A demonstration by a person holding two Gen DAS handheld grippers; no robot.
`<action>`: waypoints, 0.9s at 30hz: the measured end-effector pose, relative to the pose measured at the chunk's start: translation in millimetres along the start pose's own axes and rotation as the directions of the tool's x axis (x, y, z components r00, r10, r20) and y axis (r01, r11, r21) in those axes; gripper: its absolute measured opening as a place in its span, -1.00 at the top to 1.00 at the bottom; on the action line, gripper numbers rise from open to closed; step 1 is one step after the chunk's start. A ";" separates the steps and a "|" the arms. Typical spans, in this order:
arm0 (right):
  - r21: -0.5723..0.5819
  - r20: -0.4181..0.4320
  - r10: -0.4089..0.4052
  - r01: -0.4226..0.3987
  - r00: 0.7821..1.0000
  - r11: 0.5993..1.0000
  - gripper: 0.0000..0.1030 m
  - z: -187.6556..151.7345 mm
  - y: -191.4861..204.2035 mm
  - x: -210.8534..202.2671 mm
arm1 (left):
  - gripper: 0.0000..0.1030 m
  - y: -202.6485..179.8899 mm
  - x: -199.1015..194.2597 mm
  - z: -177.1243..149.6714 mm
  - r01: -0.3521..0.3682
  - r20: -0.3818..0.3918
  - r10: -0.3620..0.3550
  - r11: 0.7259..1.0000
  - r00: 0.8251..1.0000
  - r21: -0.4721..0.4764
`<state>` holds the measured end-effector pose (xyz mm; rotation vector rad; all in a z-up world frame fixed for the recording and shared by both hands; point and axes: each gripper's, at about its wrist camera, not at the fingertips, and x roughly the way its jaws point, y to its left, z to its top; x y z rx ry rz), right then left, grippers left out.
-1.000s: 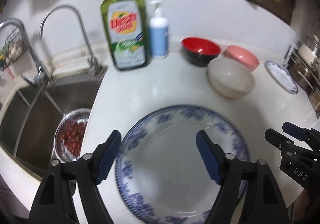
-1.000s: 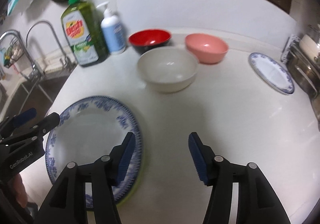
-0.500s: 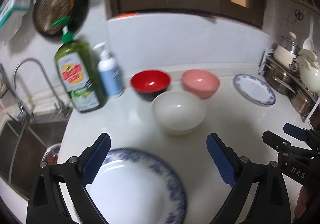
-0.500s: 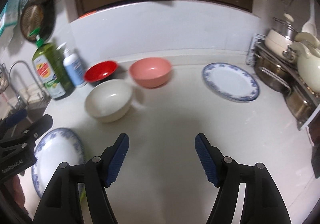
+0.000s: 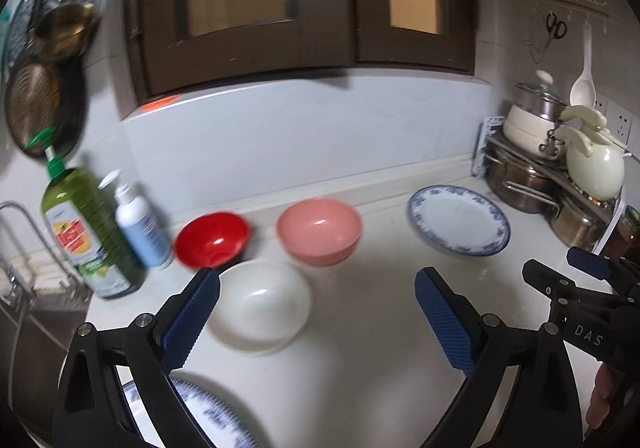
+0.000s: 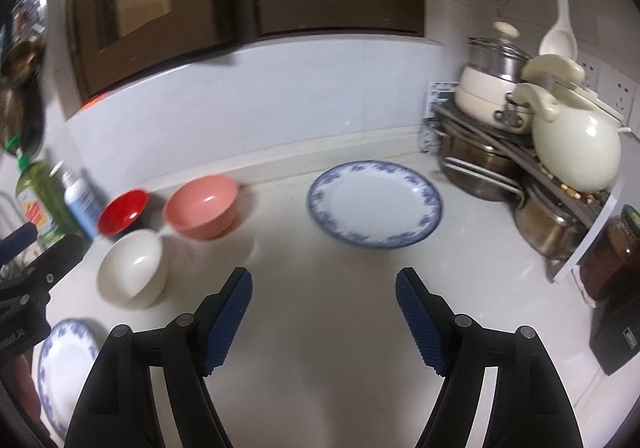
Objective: Organize plates and bowls
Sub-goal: 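Move both grippers to the smaller blue-and-white plate by the pot rack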
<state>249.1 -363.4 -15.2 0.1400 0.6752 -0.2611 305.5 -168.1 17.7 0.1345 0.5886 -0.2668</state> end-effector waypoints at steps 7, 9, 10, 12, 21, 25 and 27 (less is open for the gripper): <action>0.031 0.030 -0.038 0.037 0.999 0.999 -0.46 21.1 -31.5 17.4 | -0.92 -31.0 27.8 27.6 0.040 0.018 -0.040 0.999 0.999 0.013; 0.044 0.033 -0.046 0.044 0.998 0.998 -0.46 28.0 -40.9 25.6 | -0.92 -40.6 39.7 36.0 0.052 0.018 -0.052 0.999 0.998 0.017; 0.049 0.034 -0.049 0.047 0.998 0.998 -0.46 29.5 -43.9 28.5 | -0.92 -44.1 44.6 38.7 0.056 0.014 -0.056 0.998 0.998 0.019; 0.071 0.030 -0.055 0.053 0.998 0.996 -0.46 35.1 -54.9 40.4 | -0.92 -53.1 57.5 44.6 0.072 0.002 -0.072 0.997 0.997 0.023; 0.127 0.006 -0.090 0.089 0.996 0.988 -0.46 47.9 -98.2 93.4 | -0.88 -94.9 126.4 62.7 0.101 -0.055 -0.098 0.994 0.994 0.043; 0.139 0.000 -0.115 0.114 0.993 0.984 -0.45 52.5 -114.4 116.8 | -0.86 -114.6 156.9 69.9 0.109 -0.071 -0.104 0.992 0.992 0.067; 0.145 0.001 -0.129 0.128 0.992 0.981 -0.46 53.8 -122.1 129.3 | -0.84 -123.5 172.3 72.0 0.111 -0.078 -0.105 0.991 0.991 0.077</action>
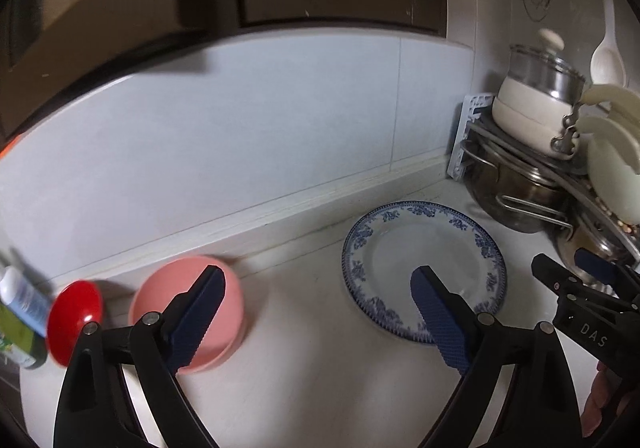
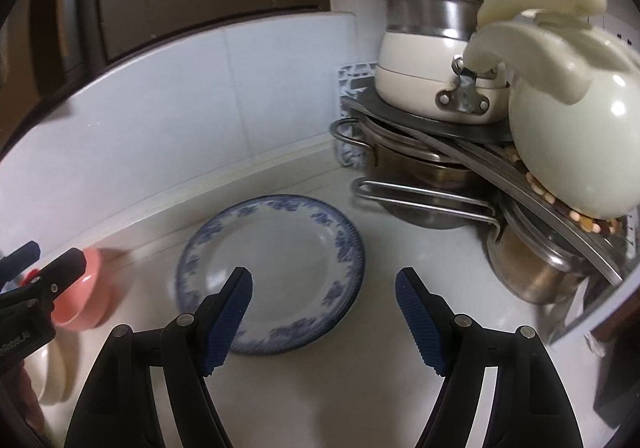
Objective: Organize plates and bowls
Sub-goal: 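Move both grippers to the smaller blue-and-white plate by the pot rack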
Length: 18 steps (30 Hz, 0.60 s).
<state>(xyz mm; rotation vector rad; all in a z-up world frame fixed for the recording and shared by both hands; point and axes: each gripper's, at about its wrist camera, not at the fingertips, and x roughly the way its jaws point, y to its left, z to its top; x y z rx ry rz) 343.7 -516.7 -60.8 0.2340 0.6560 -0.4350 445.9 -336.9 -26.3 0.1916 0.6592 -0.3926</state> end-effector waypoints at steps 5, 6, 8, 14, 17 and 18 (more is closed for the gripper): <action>0.013 -0.025 -0.017 0.017 1.000 1.000 -0.45 3.3 -10.7 35.0 | -0.77 -13.5 41.7 3.4 0.015 -0.031 -0.014 1.000 0.999 0.011; 0.014 -0.030 -0.021 0.021 0.999 1.000 -0.45 3.5 -12.2 42.8 | -0.75 -15.5 51.5 3.3 0.016 -0.042 -0.016 1.000 0.999 0.011; 0.018 -0.037 -0.025 0.026 0.999 1.000 -0.45 3.9 -15.0 54.8 | -0.71 -17.8 66.6 2.7 0.019 -0.065 -0.019 1.000 0.998 0.006; 0.030 -0.084 -0.034 0.037 0.996 0.999 -0.36 2.8 -20.5 87.8 | -0.62 -24.8 107.1 0.9 0.032 -0.125 -0.030 0.999 0.992 0.013; 0.049 -0.135 -0.016 0.023 0.991 0.999 -0.28 2.5 -22.5 104.8 | -0.58 -27.2 122.8 1.4 0.036 -0.151 -0.033 0.999 0.988 0.021; 0.054 -0.147 -0.012 0.020 0.989 0.998 -0.24 2.1 -22.6 109.2 | -0.54 -27.8 127.4 1.7 0.037 -0.160 -0.032 0.999 0.987 0.023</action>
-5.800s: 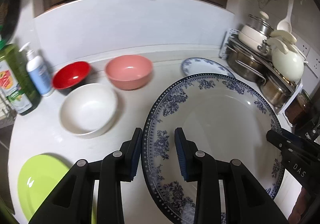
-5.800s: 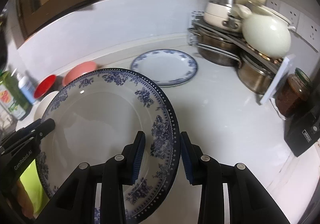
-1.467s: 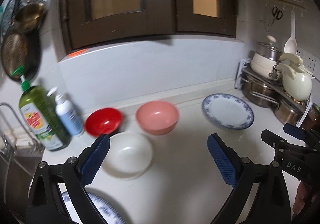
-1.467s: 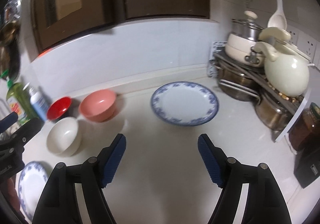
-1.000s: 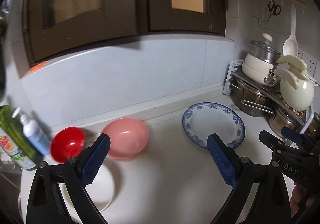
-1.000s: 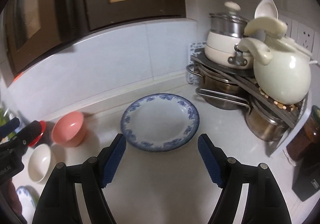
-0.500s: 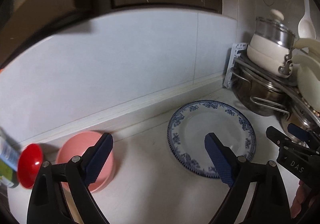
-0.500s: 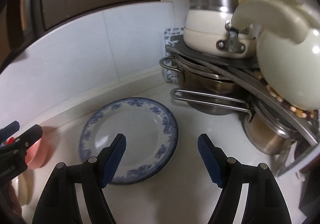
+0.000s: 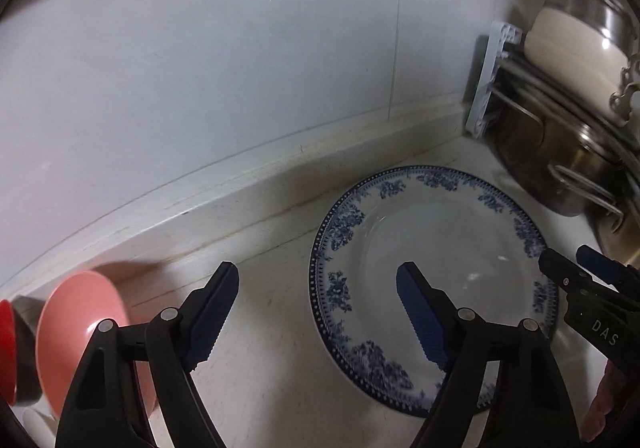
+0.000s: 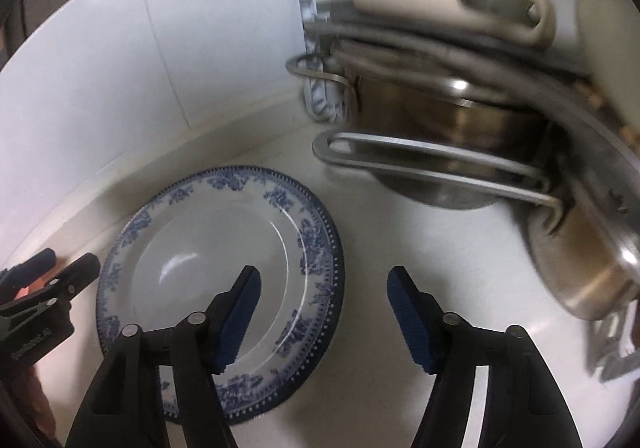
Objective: Organize plates and bowls
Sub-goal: 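Move both grippers to the smaller blue-and-white plate by the pot rack, then close both grippers on the smaller blue-and-white plate rim and lift it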
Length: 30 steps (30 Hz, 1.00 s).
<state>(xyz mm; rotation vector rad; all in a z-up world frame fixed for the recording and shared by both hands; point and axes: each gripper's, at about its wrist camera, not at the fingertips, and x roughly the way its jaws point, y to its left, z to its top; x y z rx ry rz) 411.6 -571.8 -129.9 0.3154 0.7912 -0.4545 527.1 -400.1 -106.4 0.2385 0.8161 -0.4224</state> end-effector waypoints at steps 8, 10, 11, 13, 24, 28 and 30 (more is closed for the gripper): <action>-0.006 -0.047 -0.004 0.003 0.999 1.000 -0.08 -0.6 4.1 20.9 | -0.28 0.6 30.3 3.7 0.025 -0.077 -0.025 1.000 0.997 0.004; -0.007 -0.059 -0.001 0.001 0.998 1.000 -0.02 1.0 5.6 26.1 | -0.22 -0.2 35.3 4.5 0.034 -0.090 -0.033 0.999 0.995 0.010; -0.009 -0.066 0.001 -0.002 0.998 1.000 0.05 1.3 6.3 27.7 | -0.20 -1.2 38.9 5.8 0.038 -0.098 -0.036 0.999 0.994 0.011; -0.018 -0.070 -0.004 0.002 0.998 1.000 0.09 2.9 7.9 31.0 | -0.10 -1.3 43.1 7.2 0.058 -0.113 -0.056 0.998 0.992 0.008; -0.068 -0.101 -0.027 0.021 0.995 0.997 0.26 8.9 14.9 37.0 | 0.28 -0.9 50.7 14.6 0.092 -0.143 -0.090 0.996 0.986 0.006; -0.071 -0.109 -0.031 0.023 0.994 0.997 0.28 9.5 15.7 37.5 | 0.32 0.1 49.0 16.0 0.085 -0.150 -0.085 0.996 0.985 -0.007; -0.069 -0.107 -0.029 0.022 0.994 0.997 0.28 9.1 15.5 34.6 | 0.32 -0.3 45.5 16.4 0.081 -0.145 -0.081 0.997 0.986 -0.010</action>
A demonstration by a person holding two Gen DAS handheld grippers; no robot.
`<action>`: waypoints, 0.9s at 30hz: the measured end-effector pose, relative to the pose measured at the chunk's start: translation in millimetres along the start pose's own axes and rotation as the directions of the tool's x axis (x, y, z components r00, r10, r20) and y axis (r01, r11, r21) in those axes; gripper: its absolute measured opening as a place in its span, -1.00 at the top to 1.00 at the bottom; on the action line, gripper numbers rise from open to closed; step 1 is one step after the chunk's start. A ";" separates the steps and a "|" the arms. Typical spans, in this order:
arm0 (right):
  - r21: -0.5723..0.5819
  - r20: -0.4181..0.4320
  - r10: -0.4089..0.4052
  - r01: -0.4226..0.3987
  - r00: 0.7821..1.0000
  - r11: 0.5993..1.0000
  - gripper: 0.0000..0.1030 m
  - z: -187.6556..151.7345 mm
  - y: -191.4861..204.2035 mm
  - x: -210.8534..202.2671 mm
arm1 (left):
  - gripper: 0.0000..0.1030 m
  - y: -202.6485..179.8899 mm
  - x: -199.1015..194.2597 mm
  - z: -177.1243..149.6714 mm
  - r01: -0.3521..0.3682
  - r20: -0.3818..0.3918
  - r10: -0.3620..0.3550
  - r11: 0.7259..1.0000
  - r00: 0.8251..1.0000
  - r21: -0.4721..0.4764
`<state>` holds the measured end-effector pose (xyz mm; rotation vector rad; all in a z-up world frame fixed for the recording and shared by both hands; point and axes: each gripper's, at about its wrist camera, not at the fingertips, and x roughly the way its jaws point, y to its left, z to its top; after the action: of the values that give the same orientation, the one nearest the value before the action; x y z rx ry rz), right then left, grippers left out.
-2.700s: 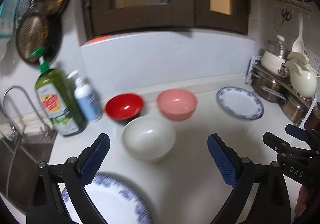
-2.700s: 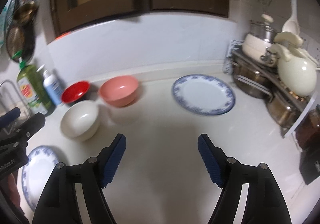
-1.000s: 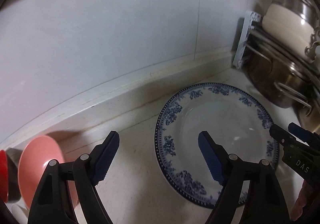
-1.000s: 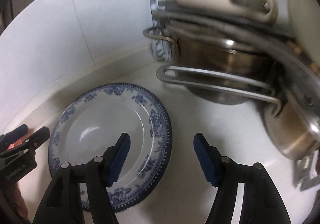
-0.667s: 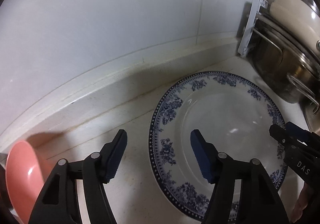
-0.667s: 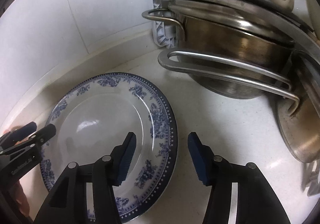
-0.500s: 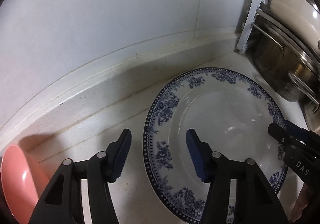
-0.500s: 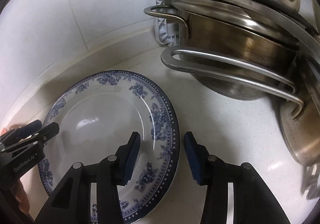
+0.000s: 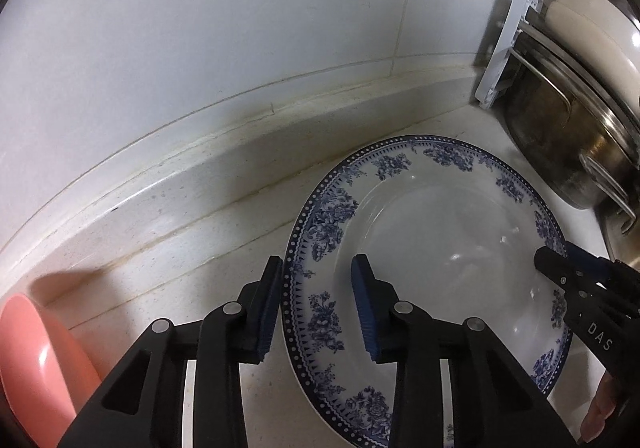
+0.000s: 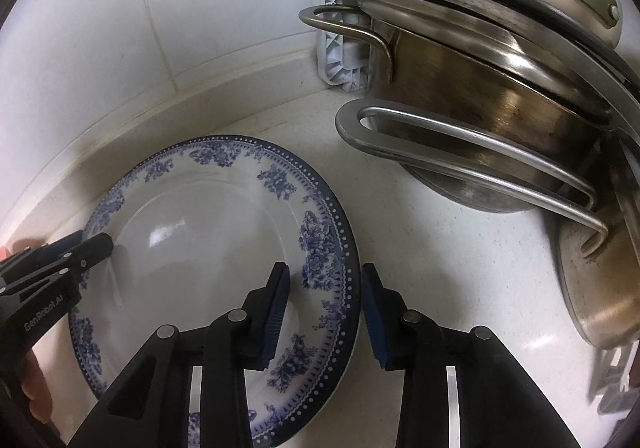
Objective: Organize plates and bowls
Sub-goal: 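Close both grippers on the smaller blue-and-white plate rim and lift it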
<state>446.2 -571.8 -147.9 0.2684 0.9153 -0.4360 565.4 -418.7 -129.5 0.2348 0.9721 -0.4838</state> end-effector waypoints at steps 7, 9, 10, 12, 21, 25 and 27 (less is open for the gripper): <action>-0.005 0.010 -0.001 0.001 1.000 1.000 0.28 -1.4 5.6 -20.0 | 0.32 1.2 -26.4 -4.1 -0.001 0.009 0.001 1.000 1.000 -0.031; -0.009 0.015 -0.001 0.001 1.000 1.000 0.28 -2.5 8.5 -31.3 | 0.32 2.4 -35.3 -6.7 0.001 0.013 0.000 0.999 1.000 -0.036; -0.012 0.018 -0.002 0.002 1.000 1.000 0.28 -3.4 10.2 -35.5 | 0.32 3.5 -41.7 -8.8 0.000 0.016 0.000 0.999 1.000 -0.038; -0.023 0.026 -0.003 0.004 1.000 1.000 0.28 -6.1 14.9 -47.8 | 0.32 7.5 -55.2 -13.1 0.000 0.022 0.001 0.999 1.000 -0.046; -0.076 0.059 0.028 -0.023 0.998 0.997 0.28 -31.0 43.4 -105.4 | 0.32 24.8 -122.0 -43.7 -0.033 0.055 0.038 0.995 0.998 -0.095; -0.102 0.073 0.049 -0.041 0.996 0.994 0.28 -43.9 56.5 -125.7 | 0.32 36.7 -153.2 -64.7 -0.050 0.073 0.059 0.991 0.996 -0.126; -0.115 0.077 0.058 -0.048 0.995 0.992 0.28 -49.8 63.4 -133.7 | 0.32 42.5 -163.7 -74.7 -0.056 0.079 0.067 0.988 0.995 -0.141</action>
<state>370.0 -462.7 -66.3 0.1702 0.8491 -0.3421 454.9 -304.7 -34.7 0.1181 0.9102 -0.3650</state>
